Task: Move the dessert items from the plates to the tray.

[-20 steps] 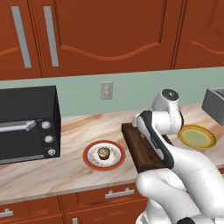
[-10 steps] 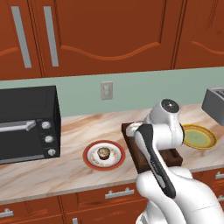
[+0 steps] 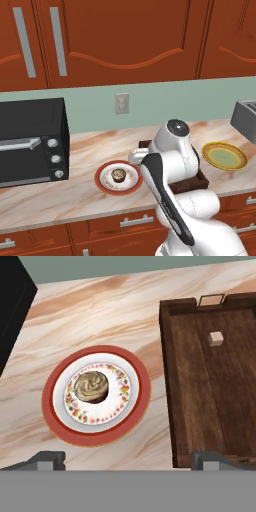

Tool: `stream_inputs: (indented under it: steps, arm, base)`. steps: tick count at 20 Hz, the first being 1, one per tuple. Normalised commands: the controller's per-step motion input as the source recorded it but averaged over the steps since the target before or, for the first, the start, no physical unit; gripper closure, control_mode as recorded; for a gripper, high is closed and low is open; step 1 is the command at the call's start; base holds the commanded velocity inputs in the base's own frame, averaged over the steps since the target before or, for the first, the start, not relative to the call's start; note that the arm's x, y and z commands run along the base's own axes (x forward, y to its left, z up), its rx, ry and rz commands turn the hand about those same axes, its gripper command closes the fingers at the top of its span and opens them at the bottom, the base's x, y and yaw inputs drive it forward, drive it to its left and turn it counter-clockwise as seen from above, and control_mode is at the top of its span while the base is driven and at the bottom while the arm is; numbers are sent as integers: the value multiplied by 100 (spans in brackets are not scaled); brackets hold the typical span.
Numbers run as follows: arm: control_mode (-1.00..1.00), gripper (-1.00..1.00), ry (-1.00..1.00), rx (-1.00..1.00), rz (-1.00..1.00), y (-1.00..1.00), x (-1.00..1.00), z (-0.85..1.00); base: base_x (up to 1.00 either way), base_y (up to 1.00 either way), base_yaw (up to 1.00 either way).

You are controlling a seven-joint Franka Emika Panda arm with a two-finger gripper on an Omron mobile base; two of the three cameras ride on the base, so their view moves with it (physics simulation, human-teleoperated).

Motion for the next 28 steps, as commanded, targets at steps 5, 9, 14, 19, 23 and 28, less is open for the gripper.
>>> stream_inputs:
  steps: [5, 9, 14, 19, 23, 28]
  arm:
    - [-100, -100, 0, 0, 0, 50, -14, 0]
    - [-100, -100, 0, 0, 0, 34, -1, -7]
    - [-100, -100, 0, 0, 0, 11, 3, -24]
    - [-100, -100, 0, 0, 0, 3, 14, -26]
    - [-100, -100, 0, 0, 0, 5, 20, -14]
    - [-100, -100, 0, 0, 0, 1, 21, -3]
  base:
    - [0, 0, 0]
    - [0, 0, 0]
    - [0, 0, 0]
    - [0, 0, 0]
    - [0, 0, 0]
    - [0, 0, 0]
